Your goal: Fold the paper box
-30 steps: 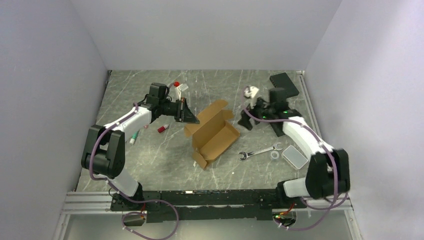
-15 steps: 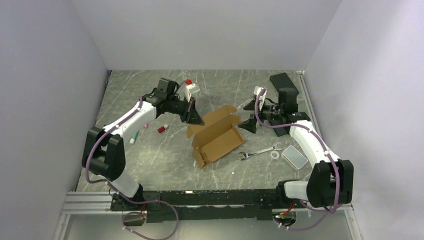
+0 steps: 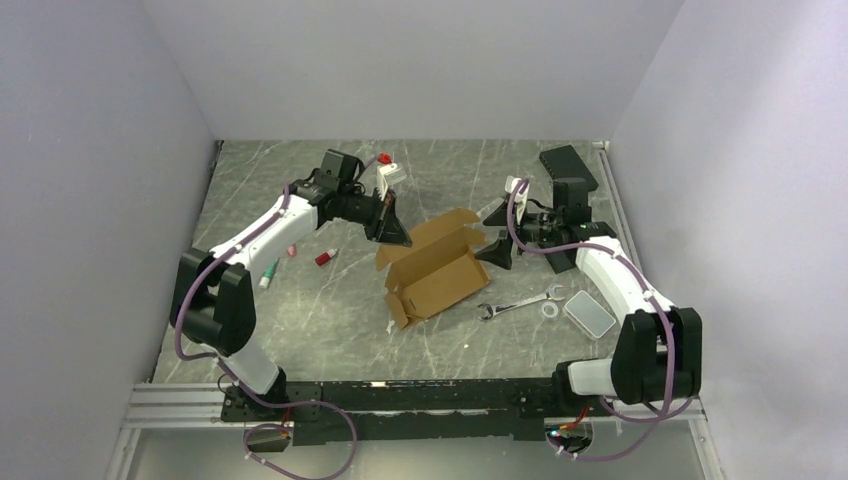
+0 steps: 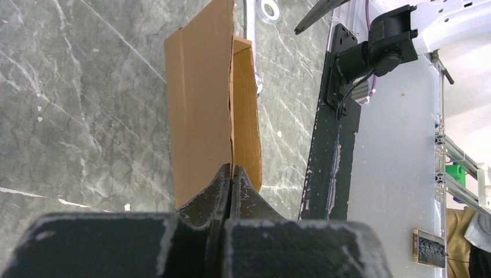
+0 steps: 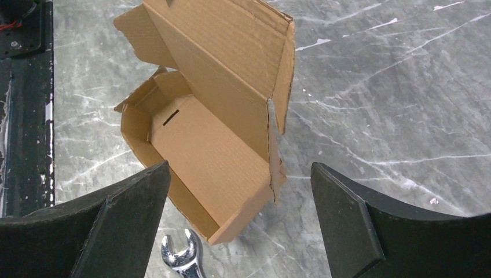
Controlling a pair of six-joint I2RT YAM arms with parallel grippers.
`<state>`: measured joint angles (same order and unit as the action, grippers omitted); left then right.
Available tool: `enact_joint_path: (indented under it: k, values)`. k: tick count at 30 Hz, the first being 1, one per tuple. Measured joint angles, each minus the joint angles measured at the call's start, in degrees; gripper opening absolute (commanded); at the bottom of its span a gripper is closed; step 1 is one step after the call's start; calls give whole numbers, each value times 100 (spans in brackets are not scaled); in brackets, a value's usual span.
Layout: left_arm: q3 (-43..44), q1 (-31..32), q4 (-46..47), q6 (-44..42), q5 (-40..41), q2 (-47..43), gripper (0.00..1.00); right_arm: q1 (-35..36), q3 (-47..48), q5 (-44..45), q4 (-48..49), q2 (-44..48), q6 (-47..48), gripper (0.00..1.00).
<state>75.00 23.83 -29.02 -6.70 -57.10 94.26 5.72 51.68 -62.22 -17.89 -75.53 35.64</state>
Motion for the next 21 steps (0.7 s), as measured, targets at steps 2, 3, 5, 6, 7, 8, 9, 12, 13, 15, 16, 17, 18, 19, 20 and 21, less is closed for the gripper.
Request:
enact_joint_path:
  k: [2,3,5,6,7,8,9,12,13,15,16,17,18,19,20,21]
  values:
    - [-44,2,37,4,0,0,0,0,-4,-2,39,-42,-26,89]
    - [-66,2,48,4,0,2,0,0,-4,-2,72,-61,-55,87]
    - [-92,2,46,4,2,9,0,15,-4,2,155,-120,-85,83]
    - [-103,4,48,2,2,9,0,37,-4,9,184,-164,-94,81]
    - [-120,4,55,4,0,9,0,55,-4,13,190,-208,-87,79]
    - [-146,4,92,11,-2,9,0,79,-4,15,188,-271,-79,77]
    - [-170,4,116,17,-2,9,0,107,-4,20,186,-330,-63,76]
    - [-229,11,162,33,-2,9,0,232,-4,68,177,-470,-2,73]
    - [-243,20,177,33,-2,9,0,269,-4,85,177,-492,17,71]
    - [-269,39,210,42,-4,9,0,328,-4,118,177,-518,50,69]
    - [-278,50,225,50,-7,9,0,348,-4,131,177,-525,74,68]
    - [-291,63,243,55,-9,9,0,350,-4,149,179,-527,87,67]
    - [-306,79,269,57,-13,9,0,350,-4,168,181,-527,94,65]
    - [-319,103,284,61,-22,9,0,348,-4,170,186,-527,101,64]
    - [-332,120,302,74,-22,9,0,348,-4,173,195,-527,107,61]
    - [-341,149,304,81,-24,9,0,348,-4,175,199,-527,111,58]
